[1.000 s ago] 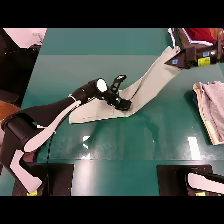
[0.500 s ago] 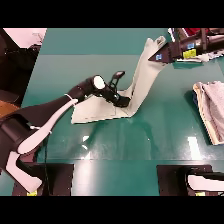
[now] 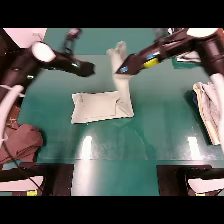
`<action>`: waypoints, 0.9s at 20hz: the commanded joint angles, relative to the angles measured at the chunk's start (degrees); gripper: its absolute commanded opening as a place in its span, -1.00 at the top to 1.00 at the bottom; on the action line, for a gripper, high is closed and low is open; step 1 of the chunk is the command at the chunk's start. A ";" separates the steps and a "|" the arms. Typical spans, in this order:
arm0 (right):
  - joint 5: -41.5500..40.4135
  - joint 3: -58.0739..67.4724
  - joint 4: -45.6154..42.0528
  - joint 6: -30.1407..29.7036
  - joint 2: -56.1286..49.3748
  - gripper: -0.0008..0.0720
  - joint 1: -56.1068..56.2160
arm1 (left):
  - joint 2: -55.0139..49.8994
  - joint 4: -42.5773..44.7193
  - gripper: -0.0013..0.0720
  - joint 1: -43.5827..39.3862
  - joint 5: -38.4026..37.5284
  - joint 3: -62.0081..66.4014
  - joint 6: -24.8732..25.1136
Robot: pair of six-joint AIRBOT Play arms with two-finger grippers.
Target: Fold the shirts.
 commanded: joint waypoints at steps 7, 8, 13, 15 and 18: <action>-22.62 0.17 -0.13 -4.61 -15.85 -0.47 21.75 | 10.14 4.81 0.89 15.41 -7.65 0.07 0.07; -19.41 0.20 -0.92 -4.59 -15.50 -0.36 20.96 | 10.14 5.09 0.89 15.41 -8.68 0.07 0.39; -3.48 -3.13 -11.19 0.00 -9.33 -0.19 9.84 | 10.12 4.63 0.89 15.39 -10.34 0.04 0.52; -3.82 -10.16 -11.21 0.55 -4.81 -0.19 3.30 | 10.08 4.63 0.89 15.39 -11.13 0.04 0.52; -8.00 -23.15 -11.15 1.07 1.18 -0.20 -6.91 | 9.99 4.61 0.89 15.39 -11.34 -0.13 0.52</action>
